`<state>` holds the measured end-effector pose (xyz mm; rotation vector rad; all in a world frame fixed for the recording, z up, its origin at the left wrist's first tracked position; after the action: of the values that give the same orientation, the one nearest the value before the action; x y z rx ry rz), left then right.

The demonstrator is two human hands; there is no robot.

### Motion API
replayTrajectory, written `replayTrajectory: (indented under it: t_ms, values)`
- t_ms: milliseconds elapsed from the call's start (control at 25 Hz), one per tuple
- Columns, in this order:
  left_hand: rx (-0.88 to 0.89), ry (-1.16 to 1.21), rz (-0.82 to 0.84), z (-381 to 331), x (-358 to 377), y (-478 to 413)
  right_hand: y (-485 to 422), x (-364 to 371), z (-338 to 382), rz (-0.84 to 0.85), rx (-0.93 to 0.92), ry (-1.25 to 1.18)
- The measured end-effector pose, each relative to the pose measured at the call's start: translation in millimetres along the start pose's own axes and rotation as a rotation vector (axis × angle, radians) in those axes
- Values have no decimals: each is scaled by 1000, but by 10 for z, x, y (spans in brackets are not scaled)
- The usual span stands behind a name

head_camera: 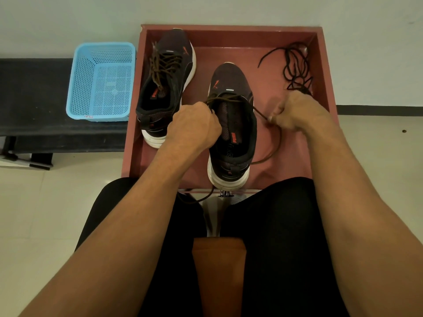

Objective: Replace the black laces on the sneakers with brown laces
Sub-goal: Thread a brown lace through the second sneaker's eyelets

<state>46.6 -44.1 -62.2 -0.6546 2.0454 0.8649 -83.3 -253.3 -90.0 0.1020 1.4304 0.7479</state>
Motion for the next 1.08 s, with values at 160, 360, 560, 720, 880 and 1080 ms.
replayTrajectory:
  t_ms: [160, 360, 560, 720, 880, 1080]
  values:
    - [13, -9, 4, -17, 0, 11, 163, -163, 280, -92, -244, -148]
    - [1, 1, 9, -12, -6, 9, 344, -183, 562, -74, -442, -250]
    - [11, 14, -5, 21, 1, -16, -75, -120, 5, -100, -66, -92]
    - [16, 7, -6, 20, 8, -32, -38, -117, -61, -90, -72, -116]
    - [33, -7, -10, 6, -2, -33, 238, -200, 414, -84, -369, -299]
    - [26, 3, -33, 11, -34, -50, 276, -216, 420, -69, -358, -289]
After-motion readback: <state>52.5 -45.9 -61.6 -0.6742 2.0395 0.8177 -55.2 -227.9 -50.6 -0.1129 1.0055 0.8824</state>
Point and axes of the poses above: each hand's wrist, its own y-axis away from the middle knuckle, its own x-axis out of the palm, z = x × y, the point moved 8 cm from there along -y, towards the middle knuckle, and after that the axes turned 7 degrees about x, right-handed, at the moved point
